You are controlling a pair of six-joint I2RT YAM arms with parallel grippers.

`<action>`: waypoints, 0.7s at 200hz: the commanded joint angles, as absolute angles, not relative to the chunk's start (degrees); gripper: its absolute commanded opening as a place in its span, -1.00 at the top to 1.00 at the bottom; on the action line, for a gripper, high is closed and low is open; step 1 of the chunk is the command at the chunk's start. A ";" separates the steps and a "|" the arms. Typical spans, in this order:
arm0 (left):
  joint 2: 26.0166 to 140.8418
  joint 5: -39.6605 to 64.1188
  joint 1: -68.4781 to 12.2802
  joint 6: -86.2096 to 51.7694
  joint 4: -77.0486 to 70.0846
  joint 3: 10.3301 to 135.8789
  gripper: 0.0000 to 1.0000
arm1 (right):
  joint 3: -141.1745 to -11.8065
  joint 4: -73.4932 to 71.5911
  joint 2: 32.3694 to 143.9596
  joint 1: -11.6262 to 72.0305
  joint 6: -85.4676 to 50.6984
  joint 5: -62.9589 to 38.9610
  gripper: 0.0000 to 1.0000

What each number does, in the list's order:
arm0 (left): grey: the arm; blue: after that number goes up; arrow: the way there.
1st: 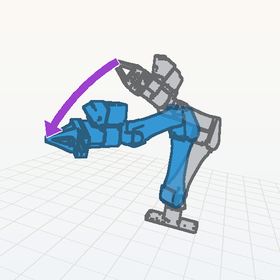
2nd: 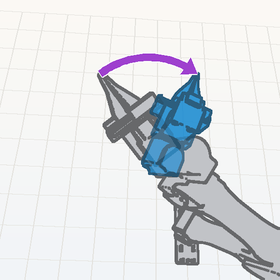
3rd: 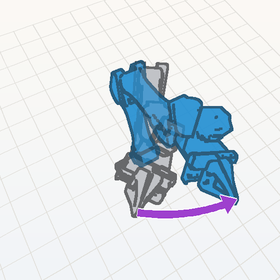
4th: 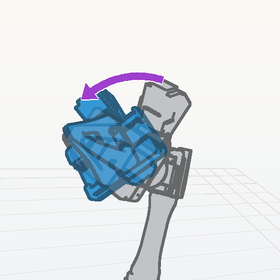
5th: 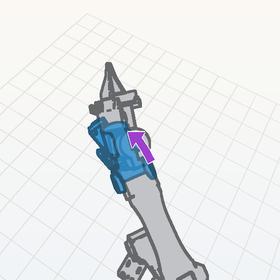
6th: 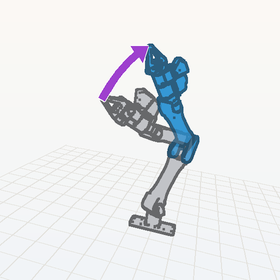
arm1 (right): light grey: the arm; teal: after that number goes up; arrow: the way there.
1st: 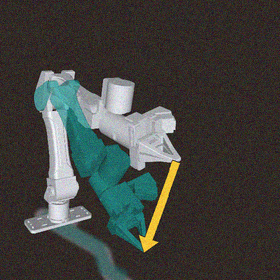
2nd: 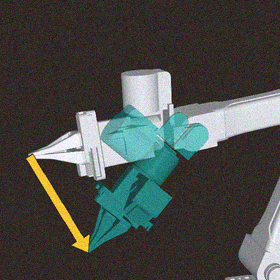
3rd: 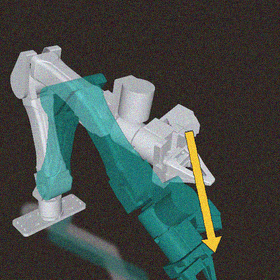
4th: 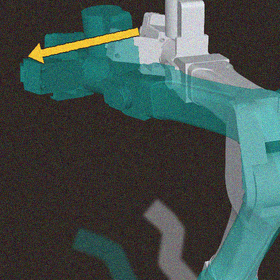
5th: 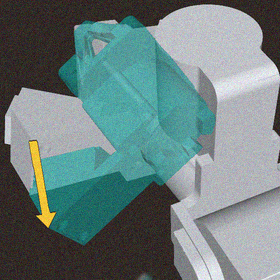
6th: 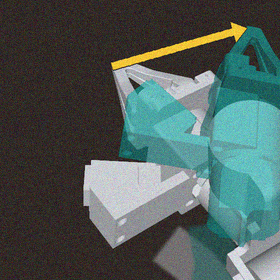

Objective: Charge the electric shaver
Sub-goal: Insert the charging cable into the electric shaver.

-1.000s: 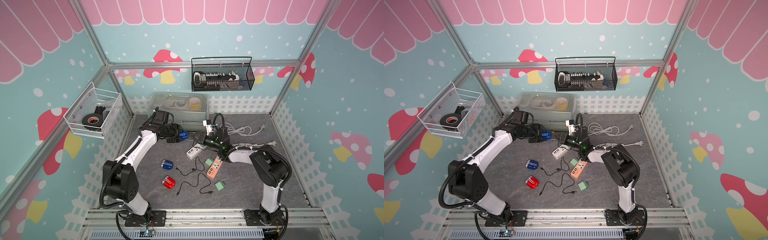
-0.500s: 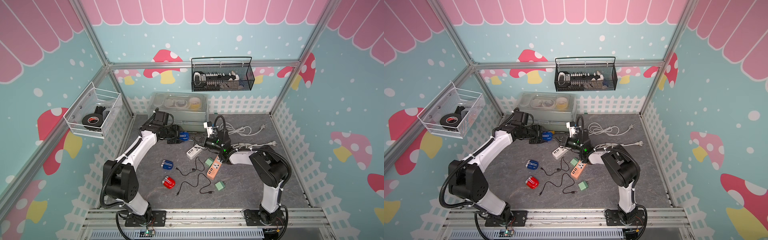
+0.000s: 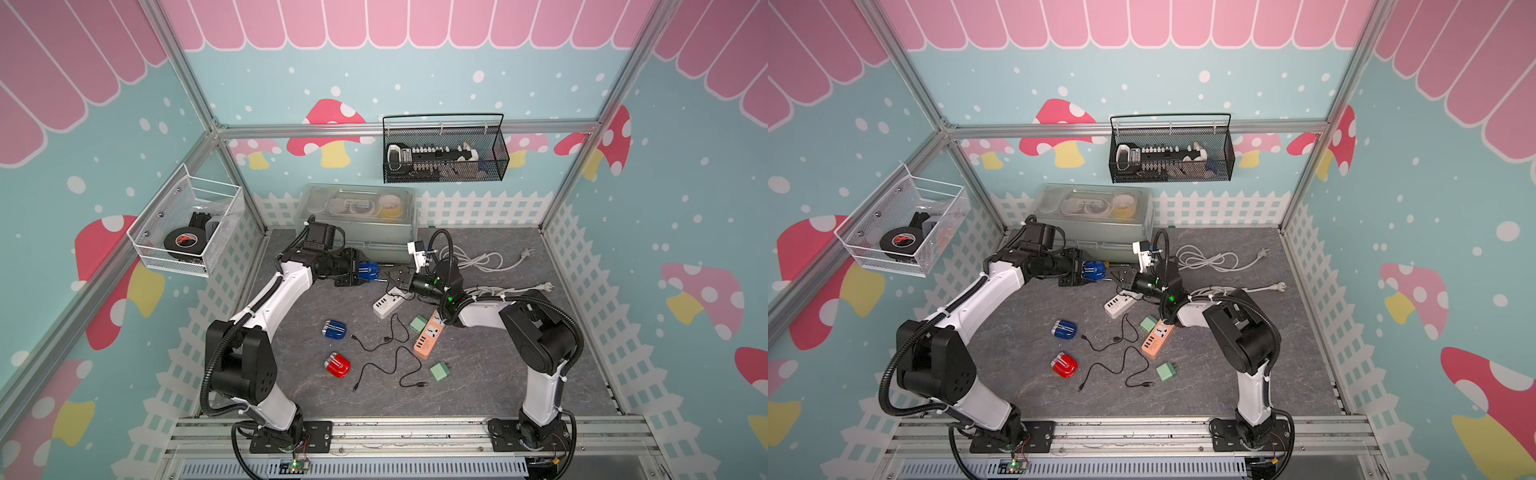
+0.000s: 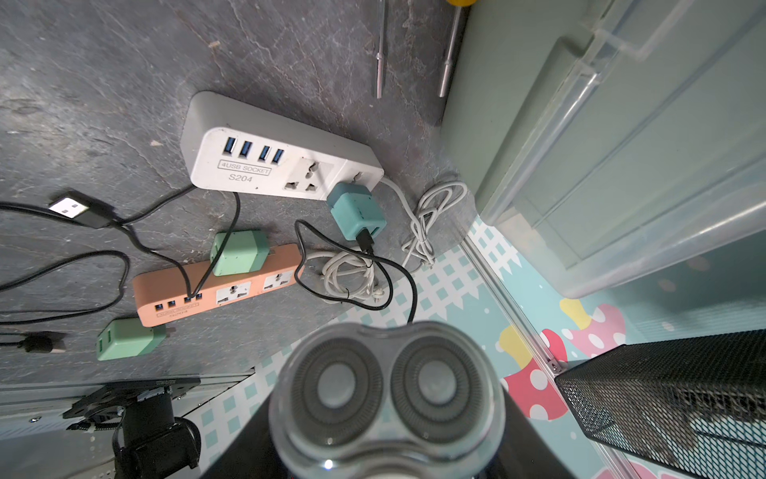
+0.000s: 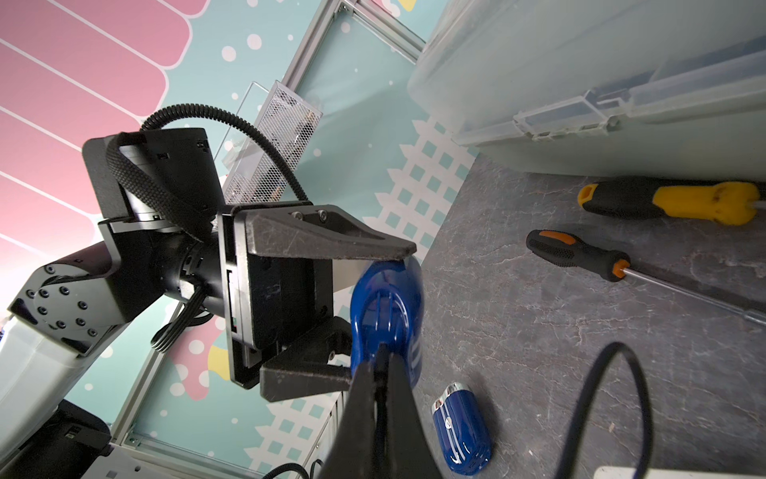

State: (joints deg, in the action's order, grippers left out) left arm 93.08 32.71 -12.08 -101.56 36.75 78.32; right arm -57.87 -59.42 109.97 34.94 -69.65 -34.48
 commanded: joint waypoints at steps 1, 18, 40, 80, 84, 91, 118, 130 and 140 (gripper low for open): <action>91.70 38.40 -13.18 -101.78 31.92 79.71 1.00 | -59.68 -54.59 109.75 36.53 -67.63 -39.53 1.00; 91.75 38.62 -13.60 -101.81 31.73 80.22 1.00 | -60.60 -53.45 110.25 36.65 -67.43 -39.28 1.00; 92.11 39.07 -14.55 -102.84 30.28 80.51 1.00 | -62.65 -53.09 111.61 37.18 -67.41 -39.63 1.00; 92.04 39.81 -15.12 -105.00 27.24 79.73 1.00 | -64.50 -54.51 113.55 37.97 -69.08 -39.90 1.00; 92.02 39.81 -15.03 -104.98 27.18 79.72 1.00 | -64.52 -54.47 113.49 37.97 -69.08 -39.90 1.00; 91.97 39.77 -14.97 -104.94 27.18 79.55 1.00 | -64.43 -54.18 113.51 38.01 -69.10 -39.85 1.00; 90.82 37.16 -13.94 -104.09 28.92 77.93 1.00 | -62.85 -51.36 111.12 37.72 -68.91 -37.72 0.87; 90.43 34.71 -12.83 -101.95 31.99 77.72 1.00 | -61.33 -48.82 109.27 37.62 -68.92 -36.38 0.55; 90.20 32.54 -12.10 -101.18 32.87 76.99 1.00 | -60.73 -44.70 105.79 37.62 -68.99 -36.40 0.35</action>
State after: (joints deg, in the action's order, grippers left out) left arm 93.08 30.20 -11.99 -102.67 33.41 78.00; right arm -62.59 -52.51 110.59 35.27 -68.86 -34.81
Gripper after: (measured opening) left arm 0.556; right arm 0.235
